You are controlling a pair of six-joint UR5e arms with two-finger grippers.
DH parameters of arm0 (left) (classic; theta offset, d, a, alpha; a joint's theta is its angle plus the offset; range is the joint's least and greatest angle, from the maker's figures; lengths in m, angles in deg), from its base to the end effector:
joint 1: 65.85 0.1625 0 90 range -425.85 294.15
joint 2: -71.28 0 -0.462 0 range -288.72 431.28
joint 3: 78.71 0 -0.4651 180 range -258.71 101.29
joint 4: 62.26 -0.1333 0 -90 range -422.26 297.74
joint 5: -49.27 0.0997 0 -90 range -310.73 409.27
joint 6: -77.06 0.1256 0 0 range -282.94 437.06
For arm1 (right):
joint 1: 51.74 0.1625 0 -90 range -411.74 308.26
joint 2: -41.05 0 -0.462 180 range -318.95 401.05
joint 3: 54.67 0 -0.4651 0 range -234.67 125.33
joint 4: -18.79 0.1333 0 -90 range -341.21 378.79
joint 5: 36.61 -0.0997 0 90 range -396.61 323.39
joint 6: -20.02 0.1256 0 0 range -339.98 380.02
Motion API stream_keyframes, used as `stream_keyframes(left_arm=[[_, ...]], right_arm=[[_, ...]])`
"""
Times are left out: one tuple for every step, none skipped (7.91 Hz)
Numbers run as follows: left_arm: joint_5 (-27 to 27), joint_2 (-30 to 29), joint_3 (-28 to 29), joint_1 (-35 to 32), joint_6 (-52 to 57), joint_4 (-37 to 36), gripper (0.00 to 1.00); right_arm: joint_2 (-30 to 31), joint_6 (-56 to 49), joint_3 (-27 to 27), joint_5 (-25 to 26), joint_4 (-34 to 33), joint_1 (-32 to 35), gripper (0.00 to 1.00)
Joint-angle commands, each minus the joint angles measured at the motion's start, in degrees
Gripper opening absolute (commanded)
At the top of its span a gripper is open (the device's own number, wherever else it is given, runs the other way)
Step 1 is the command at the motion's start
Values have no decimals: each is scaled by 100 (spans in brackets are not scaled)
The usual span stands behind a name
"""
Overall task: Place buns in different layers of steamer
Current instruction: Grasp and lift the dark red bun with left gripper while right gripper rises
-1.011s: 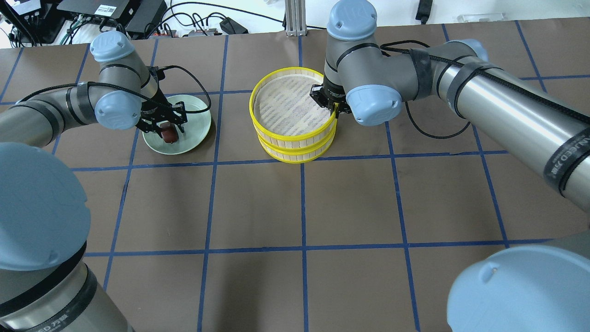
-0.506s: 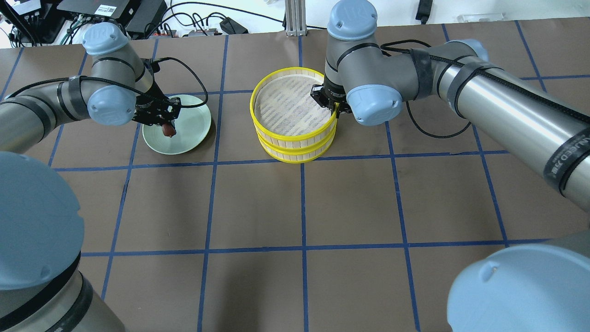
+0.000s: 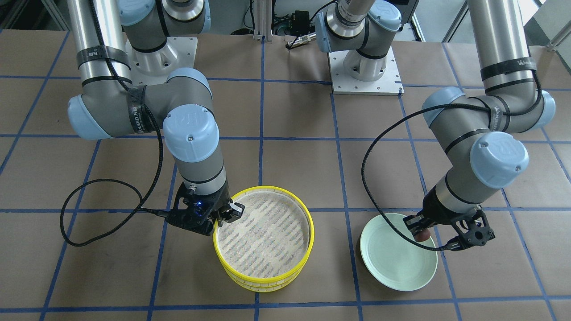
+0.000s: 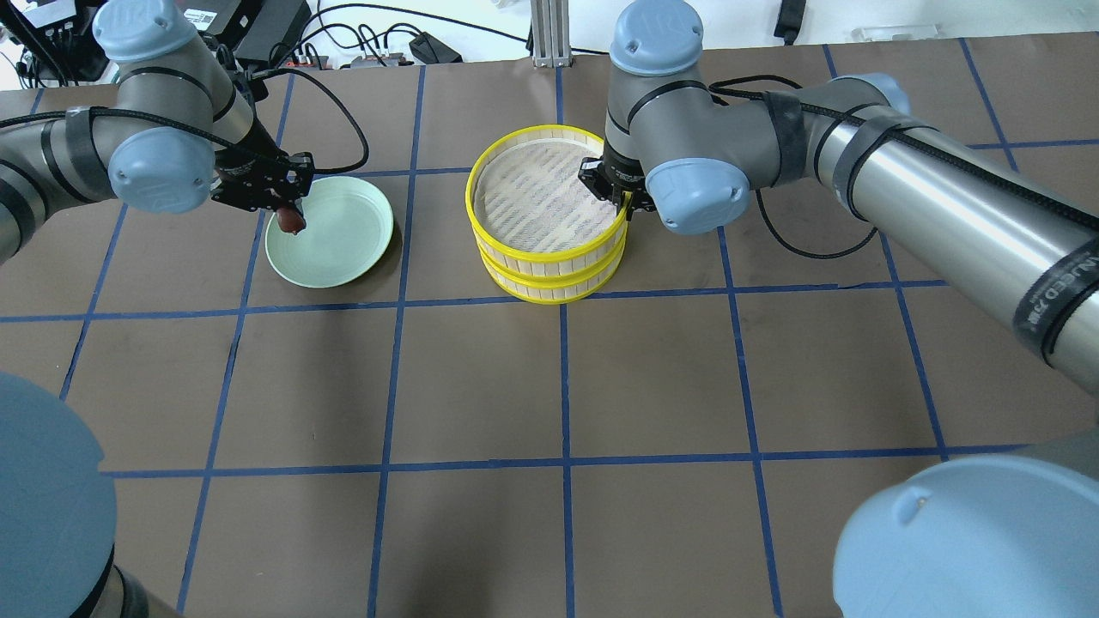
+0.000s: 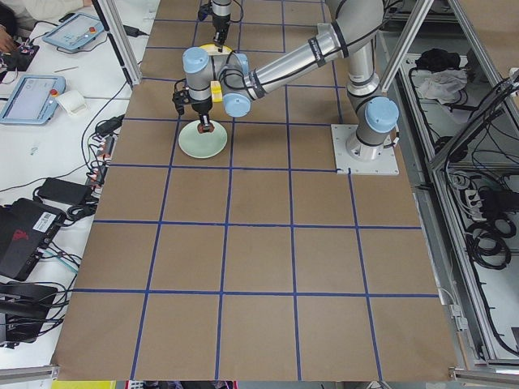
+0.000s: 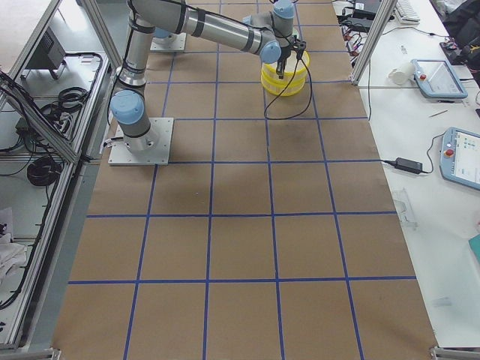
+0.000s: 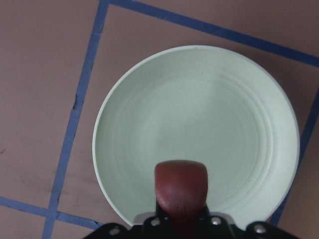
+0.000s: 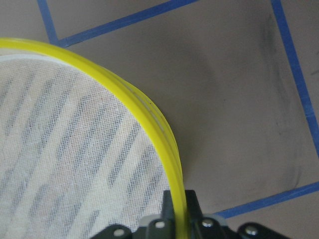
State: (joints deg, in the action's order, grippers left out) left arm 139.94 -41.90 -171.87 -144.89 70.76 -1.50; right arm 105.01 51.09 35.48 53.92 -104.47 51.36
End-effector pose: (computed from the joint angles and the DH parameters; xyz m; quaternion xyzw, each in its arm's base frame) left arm 0.0045 -0.7168 0.2605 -0.1501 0.9883 -0.0250 0.0069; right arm 0.2952 -0.6855 0.2600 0.1562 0.9858 -0.0589 0.0189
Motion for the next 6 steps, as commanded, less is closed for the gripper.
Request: stream_keyframes(left_arm=[[30,365,44,3,-55,313,0],[4,444,61,3,-46,339,0],[12,419,35,-5,-46,348,0],[-49,401,35,-5,-55,348,0],[-23,410,-17,-5,-46,348,0],[3,436,-27,-14,-46,392,0]], right_arm=[[11,4,29,8,-5,0,14],[11,13,29,8,-5,0,18],[11,13,29,8,-5,8,24],[11,4,29,17,-5,0,28],[11,4,29,17,-5,0,29],[11,4,29,17,-5,0,31]])
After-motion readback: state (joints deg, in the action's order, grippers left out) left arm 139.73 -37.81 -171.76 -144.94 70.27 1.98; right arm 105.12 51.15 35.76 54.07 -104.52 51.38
